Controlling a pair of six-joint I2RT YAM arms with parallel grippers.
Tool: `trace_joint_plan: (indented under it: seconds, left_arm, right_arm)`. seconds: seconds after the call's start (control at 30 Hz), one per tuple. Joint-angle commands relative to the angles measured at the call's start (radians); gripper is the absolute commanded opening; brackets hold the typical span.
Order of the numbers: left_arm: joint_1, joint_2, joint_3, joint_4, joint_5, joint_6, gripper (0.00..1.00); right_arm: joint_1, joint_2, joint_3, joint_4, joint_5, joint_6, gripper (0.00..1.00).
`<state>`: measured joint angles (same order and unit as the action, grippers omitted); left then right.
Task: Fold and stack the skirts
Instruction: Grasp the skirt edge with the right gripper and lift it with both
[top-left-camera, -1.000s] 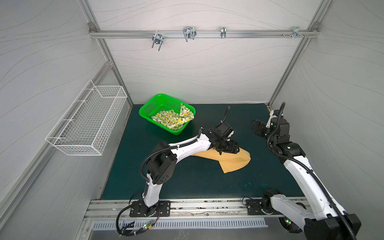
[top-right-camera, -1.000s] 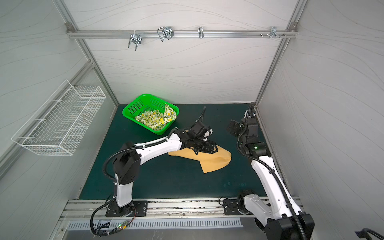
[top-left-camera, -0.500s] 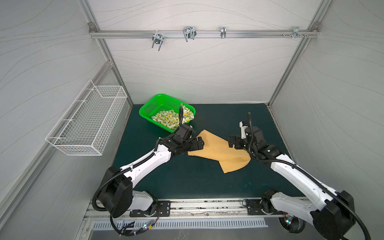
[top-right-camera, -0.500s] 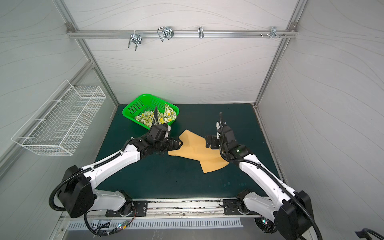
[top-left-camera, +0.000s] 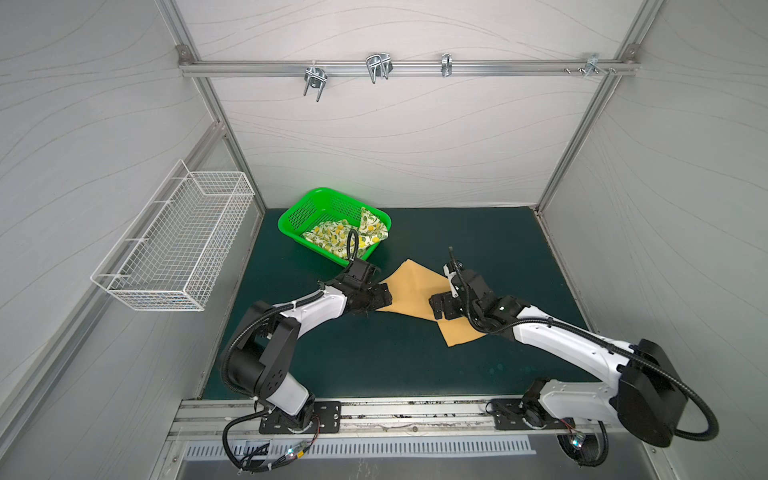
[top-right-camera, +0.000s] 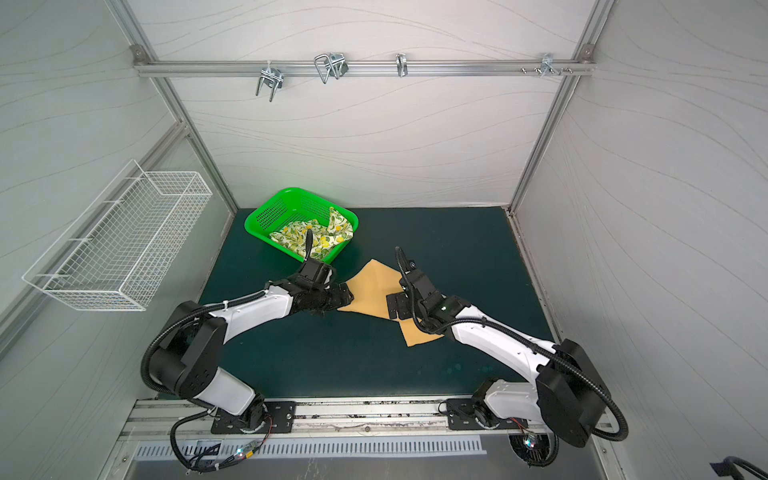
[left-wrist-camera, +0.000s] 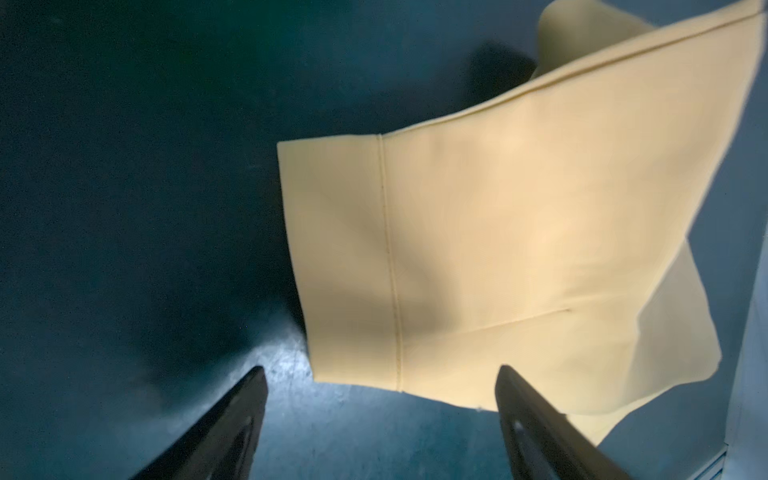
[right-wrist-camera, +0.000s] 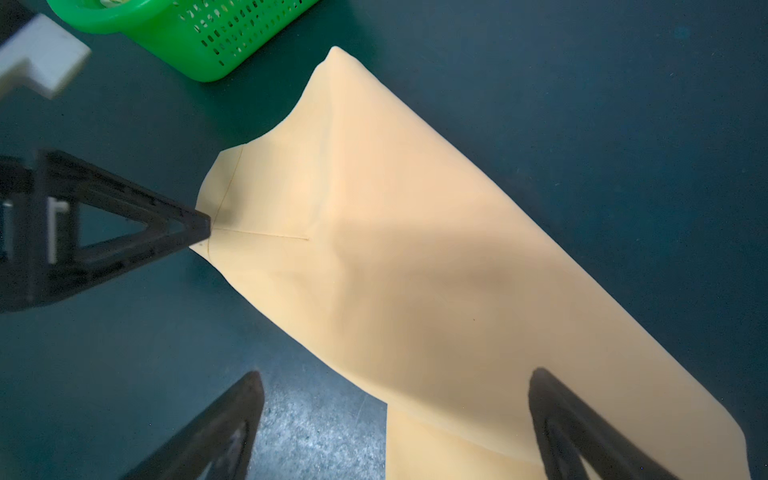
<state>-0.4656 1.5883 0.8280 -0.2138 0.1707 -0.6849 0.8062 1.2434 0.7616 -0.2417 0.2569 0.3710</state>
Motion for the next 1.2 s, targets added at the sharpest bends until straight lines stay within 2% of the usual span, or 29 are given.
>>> trace_joint_plan:
  seconds: [0.0,0.13,0.3,0.33,0.4,0.43,0.47,0.5,0.77,1.17]
  left_arm:
    - [0.011,0.039,0.022,0.059,0.015,-0.003,0.84]
    - [0.018,0.083,0.025,0.085,0.032,-0.007,0.74]
    - [0.018,0.138,0.051,0.102,0.067,-0.001,0.42]
    - [0.018,0.146,0.059,0.101,0.074,0.0,0.39]
    - [0.018,0.151,0.074,0.096,0.086,0.002,0.25]
    - [0.018,0.15,0.082,0.091,0.092,0.004,0.15]
    - [0.018,0.146,0.088,0.088,0.095,0.005,0.11]
    - [0.018,0.14,0.096,0.085,0.099,0.005,0.02]
    - [0.018,0.029,0.197,-0.002,0.144,0.016,0.0]
    - [0.015,-0.125,0.353,-0.125,0.249,0.021,0.0]
  right_arm:
    - [0.016,0.009,0.006,0.018,0.025,0.008,0.99]
    - [0.018,0.005,0.001,0.021,0.029,0.008,0.99]
    - [0.029,0.005,-0.006,0.024,0.034,0.01,0.99]
    - [0.033,0.006,-0.005,0.023,0.037,0.01,0.99]
    - [0.043,0.004,-0.007,0.022,0.042,0.006,0.99]
    - [0.051,0.004,-0.01,0.022,0.045,0.003,0.99]
    - [0.058,0.004,-0.01,0.025,0.047,0.001,0.99]
    - [0.065,0.004,-0.015,0.028,0.048,-0.001,0.99]
    - [0.115,0.003,-0.043,0.064,0.046,-0.009,0.99]
    - [0.226,0.017,-0.071,0.227,0.022,-0.042,0.99]
